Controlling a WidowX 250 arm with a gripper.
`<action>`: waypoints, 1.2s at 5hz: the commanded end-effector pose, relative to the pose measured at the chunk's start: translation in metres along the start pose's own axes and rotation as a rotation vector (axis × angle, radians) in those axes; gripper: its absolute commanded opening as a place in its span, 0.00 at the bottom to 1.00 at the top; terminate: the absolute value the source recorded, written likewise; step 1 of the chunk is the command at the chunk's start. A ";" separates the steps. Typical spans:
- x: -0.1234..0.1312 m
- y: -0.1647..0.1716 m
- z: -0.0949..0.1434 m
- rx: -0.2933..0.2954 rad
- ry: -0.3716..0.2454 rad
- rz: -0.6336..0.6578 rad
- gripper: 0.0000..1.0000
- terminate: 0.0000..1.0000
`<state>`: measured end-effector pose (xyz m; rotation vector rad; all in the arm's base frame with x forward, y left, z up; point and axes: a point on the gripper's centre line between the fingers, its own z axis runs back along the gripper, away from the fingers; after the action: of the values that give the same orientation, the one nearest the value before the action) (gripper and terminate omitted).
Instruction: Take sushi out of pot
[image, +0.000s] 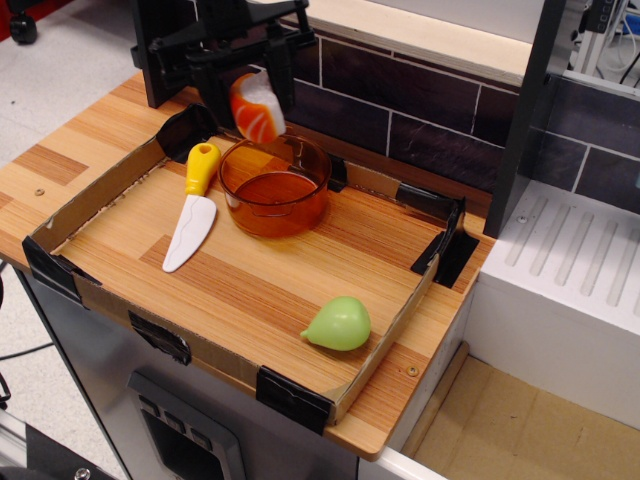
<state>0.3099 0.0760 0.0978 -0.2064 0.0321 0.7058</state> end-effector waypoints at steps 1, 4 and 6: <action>-0.028 0.048 0.039 0.069 0.001 -0.330 0.00 0.00; -0.006 0.106 -0.006 0.183 -0.096 -0.361 0.00 0.00; 0.003 0.113 -0.027 0.226 -0.145 -0.362 0.00 0.00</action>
<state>0.2346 0.1460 0.0387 0.0492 -0.0332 0.3597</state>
